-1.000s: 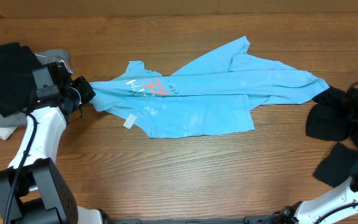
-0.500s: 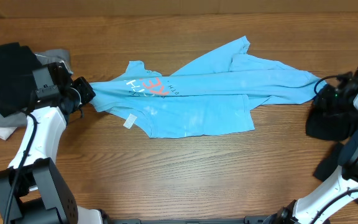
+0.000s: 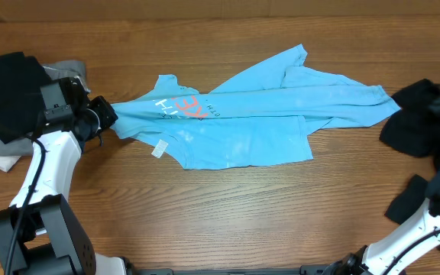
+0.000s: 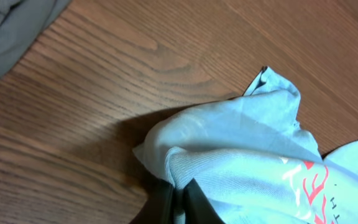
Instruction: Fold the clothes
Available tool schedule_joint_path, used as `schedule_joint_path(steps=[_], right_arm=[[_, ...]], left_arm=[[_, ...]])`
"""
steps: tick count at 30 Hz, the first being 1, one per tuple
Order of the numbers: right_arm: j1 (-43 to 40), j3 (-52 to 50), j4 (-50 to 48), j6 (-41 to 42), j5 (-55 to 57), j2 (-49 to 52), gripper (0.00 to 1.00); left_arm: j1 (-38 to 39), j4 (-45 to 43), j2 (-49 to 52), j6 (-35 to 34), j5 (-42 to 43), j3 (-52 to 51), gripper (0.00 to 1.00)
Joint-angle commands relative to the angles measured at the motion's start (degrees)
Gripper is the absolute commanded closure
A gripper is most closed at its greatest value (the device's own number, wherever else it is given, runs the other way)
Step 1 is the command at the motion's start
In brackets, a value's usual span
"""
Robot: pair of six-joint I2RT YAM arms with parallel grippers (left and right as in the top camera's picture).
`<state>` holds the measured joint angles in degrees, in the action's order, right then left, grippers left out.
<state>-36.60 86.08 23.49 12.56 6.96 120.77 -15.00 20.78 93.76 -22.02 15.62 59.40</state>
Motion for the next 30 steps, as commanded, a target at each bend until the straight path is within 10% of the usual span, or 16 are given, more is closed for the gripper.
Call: schedule_joint_path(steps=[1, 9, 23, 24, 28, 30], right_arm=[[-3.34, 5.09, 1.16, 7.45, 3.37, -0.11, 0.59], [-4.17, 10.45, 8.13, -1.81, -7.89, -1.62, 0.36], [0.74, 10.8, 25.79, -2.14, -27.06, -13.88, 0.28], [1.25, 10.8, 26.95, -2.14, -27.04, -14.1, 0.28], [2.89, 10.75, 30.97, -2.38, -27.02, -14.21, 0.28], [3.85, 10.75, 32.98, -2.62, -27.04, -14.21, 0.27]], left_arm=[[-0.33, 0.37, -1.75, 1.25, -0.31, 1.57, 0.89], [-0.33, -0.24, -1.75, 1.31, -0.35, 1.6, 0.88], [0.48, -3.72, -1.53, 7.74, -8.74, 18.86, 0.96], [0.52, -4.81, -1.46, 7.72, -8.76, 20.35, 0.89], [1.03, -6.01, -1.2, 7.45, -8.57, 23.74, 0.04], [1.38, -2.19, -1.18, 7.39, -8.04, 23.78, 0.0]])
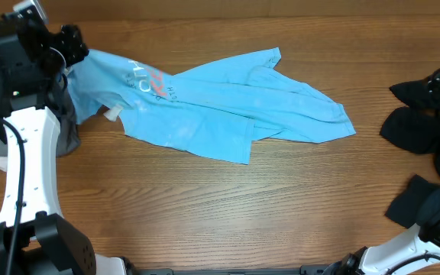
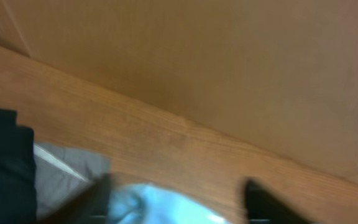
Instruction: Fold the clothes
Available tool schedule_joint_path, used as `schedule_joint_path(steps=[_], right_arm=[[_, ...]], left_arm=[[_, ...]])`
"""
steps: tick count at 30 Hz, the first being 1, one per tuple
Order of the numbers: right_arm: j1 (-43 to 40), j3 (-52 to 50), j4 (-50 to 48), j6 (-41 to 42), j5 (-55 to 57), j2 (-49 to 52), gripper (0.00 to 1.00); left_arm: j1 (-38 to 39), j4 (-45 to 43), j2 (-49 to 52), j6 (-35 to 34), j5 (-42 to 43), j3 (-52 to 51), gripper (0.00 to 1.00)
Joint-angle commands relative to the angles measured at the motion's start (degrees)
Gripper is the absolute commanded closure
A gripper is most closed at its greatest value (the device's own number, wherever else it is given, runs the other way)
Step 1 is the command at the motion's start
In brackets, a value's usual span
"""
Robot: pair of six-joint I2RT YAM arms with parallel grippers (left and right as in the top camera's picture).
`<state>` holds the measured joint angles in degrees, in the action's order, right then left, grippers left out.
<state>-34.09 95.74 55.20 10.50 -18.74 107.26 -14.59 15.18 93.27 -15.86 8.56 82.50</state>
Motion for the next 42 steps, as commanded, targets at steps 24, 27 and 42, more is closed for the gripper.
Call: schedule_joint_path(steps=[24, 27, 42], right_arm=[[4.02, 1.03, 7.76, -3.45, -0.83, -0.7, 0.21], [4.02, 1.03, 7.76, -3.45, -0.83, -0.7, 0.21], [4.02, 1.03, 7.76, -3.43, -0.85, -0.7, 0.21]], left_arm=[[31.71, 29.11, 2.1, -34.1, 10.03, -18.53, 0.06], [34.82, 27.74, 3.65, -40.54, 7.8, -20.94, 0.09], [37.11, 19.15, 13.09, -45.79, -1.64, -21.44, 0.16]])
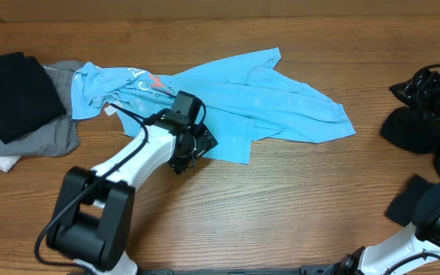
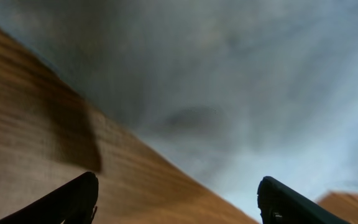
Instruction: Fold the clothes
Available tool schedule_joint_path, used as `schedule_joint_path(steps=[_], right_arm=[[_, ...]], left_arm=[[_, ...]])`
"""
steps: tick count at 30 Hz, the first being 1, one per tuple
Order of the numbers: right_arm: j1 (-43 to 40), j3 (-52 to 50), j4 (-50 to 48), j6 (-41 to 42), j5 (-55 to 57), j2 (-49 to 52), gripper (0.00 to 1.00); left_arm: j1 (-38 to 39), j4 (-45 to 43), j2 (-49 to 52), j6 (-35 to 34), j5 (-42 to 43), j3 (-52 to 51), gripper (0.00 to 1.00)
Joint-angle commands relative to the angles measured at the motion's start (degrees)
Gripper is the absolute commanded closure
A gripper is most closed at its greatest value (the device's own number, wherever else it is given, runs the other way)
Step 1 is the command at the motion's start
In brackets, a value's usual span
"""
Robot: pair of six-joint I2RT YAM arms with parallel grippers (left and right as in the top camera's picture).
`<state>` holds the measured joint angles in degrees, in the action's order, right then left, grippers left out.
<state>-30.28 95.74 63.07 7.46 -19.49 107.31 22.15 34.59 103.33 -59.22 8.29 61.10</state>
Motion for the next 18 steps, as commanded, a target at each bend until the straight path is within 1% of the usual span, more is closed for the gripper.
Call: schedule_joint_path(steps=[1, 3, 4, 8, 11, 12, 13, 15, 16, 17, 18], right_arm=[[0.22, 1.03, -0.11, -0.42, -0.11, -0.74, 0.21], [0.22, 1.03, -0.13, -0.42, -0.11, -0.74, 0.21], [0.22, 1.03, -0.13, -0.42, -0.11, -0.74, 0.21], [0.22, 1.03, -0.11, -0.42, -0.11, -0.74, 0.21], [0.22, 1.03, -0.11, -0.42, -0.11, -0.74, 0.21], [0.22, 1.03, -0.11, -0.39, -0.11, -0.74, 0.21], [0.22, 1.03, -0.11, -0.42, -0.11, -0.74, 0.21], [0.22, 1.03, -0.11, -0.42, -0.11, -0.74, 0.21], [0.22, 1.03, -0.11, -0.42, -0.11, -0.74, 0.21], [0.22, 1.03, -0.11, -0.42, -0.11, -0.74, 0.21], [0.22, 1.03, -0.11, -0.42, -0.11, -0.74, 0.21]], left_arm=[[0.37, -0.85, 4.0, -3.06, -1.07, -0.04, 0.16], [0.37, -2.84, 5.62, -2.95, -0.61, -0.04, 0.19], [0.37, -3.52, 6.19, -2.95, -0.7, -0.04, 0.24], [0.37, -6.38, 7.06, -2.97, -0.96, -0.04, 0.51], [0.37, -6.49, 7.02, -2.95, -0.79, -0.02, 0.63], [0.37, -6.32, 7.02, -2.91, -0.9, -0.02, 0.64], [0.35, -6.32, 7.02, -2.47, -1.27, -0.02, 0.69], [0.2, -6.43, 7.02, -2.08, -2.03, -0.02, 0.83], [0.07, -6.4, 7.02, -2.08, -2.6, -0.02, 0.87], [-0.13, -6.38, 7.02, -2.01, -2.91, -0.02, 0.96], [-0.37, -6.4, 7.02, -1.81, -2.97, -0.02, 0.96]])
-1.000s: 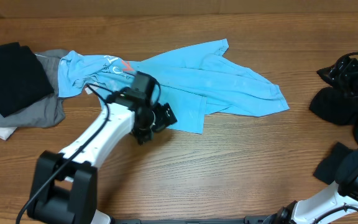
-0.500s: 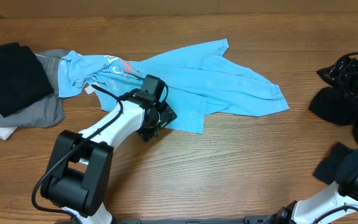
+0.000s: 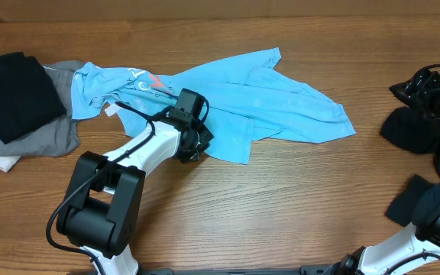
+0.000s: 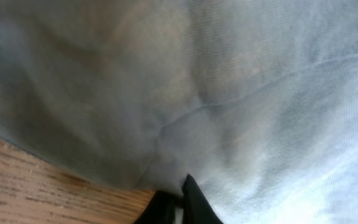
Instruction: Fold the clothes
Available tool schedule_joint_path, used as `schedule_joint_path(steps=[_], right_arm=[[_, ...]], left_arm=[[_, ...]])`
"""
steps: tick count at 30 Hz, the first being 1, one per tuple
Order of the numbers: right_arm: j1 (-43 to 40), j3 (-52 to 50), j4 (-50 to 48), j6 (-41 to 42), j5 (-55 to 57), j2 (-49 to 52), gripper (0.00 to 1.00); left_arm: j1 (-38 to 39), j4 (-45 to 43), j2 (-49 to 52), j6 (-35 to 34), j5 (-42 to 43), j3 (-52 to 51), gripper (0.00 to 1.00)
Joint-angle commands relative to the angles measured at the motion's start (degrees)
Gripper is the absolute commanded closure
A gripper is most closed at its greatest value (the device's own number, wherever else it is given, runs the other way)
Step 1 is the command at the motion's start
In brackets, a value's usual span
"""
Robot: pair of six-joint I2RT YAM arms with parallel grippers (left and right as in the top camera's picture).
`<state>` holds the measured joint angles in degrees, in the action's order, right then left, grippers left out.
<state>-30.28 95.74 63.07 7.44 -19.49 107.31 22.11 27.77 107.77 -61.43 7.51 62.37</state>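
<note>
A light blue T-shirt [image 3: 281, 99] lies crumpled across the far middle of the wooden table, its printed left end resting on the pile at the left. My left gripper [image 3: 195, 143] sits at the shirt's near hem. In the left wrist view its fingers [image 4: 194, 205] are shut on a fold of the blue cloth [image 4: 241, 93] right at the edge over the wood. My right gripper [image 3: 436, 82] is at the far right above dark clothing. It shows black against black, so its jaws are not readable.
A folded black garment [image 3: 12, 93] lies on grey clothing [image 3: 52, 137] at the left edge, with a white piece under it. A heap of black clothes [image 3: 407, 130] and another black piece [image 3: 409, 200] sit at the right.
My left gripper was open just over the shirt's near hem. It is now shut on that hem, a touch farther up the table. The shirt lies as before.
My left gripper first held the shirt's left end low on the table. Then it held that end high at the far left, the shirt shifted leftward. Later that end lay on the grey pile with my gripper open at the near hem, which it now grips.
</note>
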Motion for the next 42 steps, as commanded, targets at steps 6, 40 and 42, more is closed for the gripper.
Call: schedule_joint_path(steps=[6, 40, 42], right_arm=[[0.24, 1.03, 0.68, -0.39, -0.11, -0.74, 0.2], [14.49, -36.65, -24.0, 7.65, -0.13, -0.74, 0.33], [14.49, -36.65, -25.7, 7.63, -0.04, -0.74, 0.33]], left_arm=[[-1.6, 2.14, 1.92, 5.7, -3.06, -0.61, 0.96], [-15.82, 44.15, -14.03, 19.69, -16.06, -1.16, 0.96], [-15.82, 43.71, -14.03, 19.67, -16.06, -1.14, 0.96]])
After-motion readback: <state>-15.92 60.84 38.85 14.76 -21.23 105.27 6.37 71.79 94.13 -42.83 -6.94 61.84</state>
